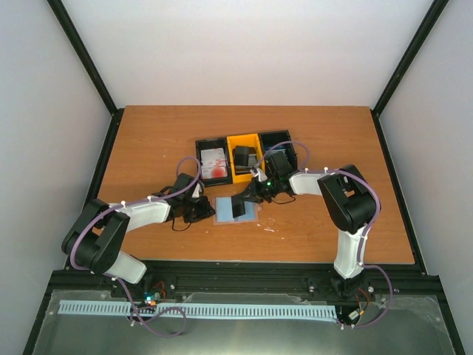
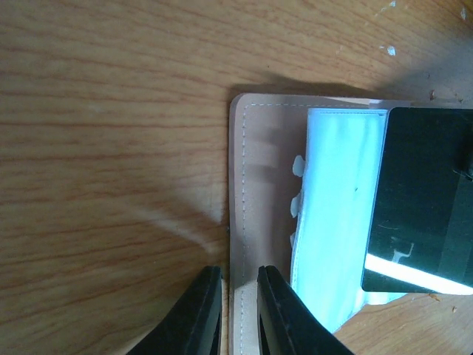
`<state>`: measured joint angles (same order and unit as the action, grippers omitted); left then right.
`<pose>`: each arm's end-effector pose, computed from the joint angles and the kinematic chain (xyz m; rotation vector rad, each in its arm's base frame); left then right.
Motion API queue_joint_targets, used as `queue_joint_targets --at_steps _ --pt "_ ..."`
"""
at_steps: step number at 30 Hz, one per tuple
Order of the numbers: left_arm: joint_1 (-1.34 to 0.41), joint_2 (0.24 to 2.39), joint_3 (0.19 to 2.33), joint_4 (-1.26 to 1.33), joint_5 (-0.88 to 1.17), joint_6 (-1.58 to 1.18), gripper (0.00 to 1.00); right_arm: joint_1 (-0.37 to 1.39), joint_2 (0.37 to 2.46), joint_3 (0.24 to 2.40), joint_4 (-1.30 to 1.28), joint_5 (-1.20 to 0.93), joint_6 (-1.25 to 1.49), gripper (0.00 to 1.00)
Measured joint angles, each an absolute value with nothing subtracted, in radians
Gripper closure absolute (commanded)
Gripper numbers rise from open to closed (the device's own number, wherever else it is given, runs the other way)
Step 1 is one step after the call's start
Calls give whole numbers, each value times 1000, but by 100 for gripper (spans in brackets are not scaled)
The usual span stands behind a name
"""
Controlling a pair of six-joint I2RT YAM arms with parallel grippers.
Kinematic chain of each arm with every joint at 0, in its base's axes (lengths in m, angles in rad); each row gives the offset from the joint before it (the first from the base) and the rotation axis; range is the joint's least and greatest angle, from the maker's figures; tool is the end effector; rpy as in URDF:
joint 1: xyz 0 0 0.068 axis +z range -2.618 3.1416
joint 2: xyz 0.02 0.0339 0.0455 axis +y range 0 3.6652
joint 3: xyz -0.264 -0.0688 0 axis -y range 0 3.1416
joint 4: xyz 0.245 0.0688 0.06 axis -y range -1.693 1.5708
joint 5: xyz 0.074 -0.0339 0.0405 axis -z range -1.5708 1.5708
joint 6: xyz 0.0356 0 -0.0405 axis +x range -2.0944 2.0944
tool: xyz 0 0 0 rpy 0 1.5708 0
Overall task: Put the credit cards into the card holder
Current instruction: Insert the credit card into the card holder.
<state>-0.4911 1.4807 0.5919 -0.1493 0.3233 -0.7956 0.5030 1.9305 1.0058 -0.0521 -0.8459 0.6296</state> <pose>0.2169 -0.1288 0.1312 -0.3005 2.7774 -0.8209 0.3052 0.1983 0.1202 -0.2015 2.7323 1.4766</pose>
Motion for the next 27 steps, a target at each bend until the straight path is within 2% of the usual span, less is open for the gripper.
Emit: queue_joint_targets --at_steps 27 --pt "-492 1468 583 -150 325 -795 85 556 1951 981 69 -834 727 97"
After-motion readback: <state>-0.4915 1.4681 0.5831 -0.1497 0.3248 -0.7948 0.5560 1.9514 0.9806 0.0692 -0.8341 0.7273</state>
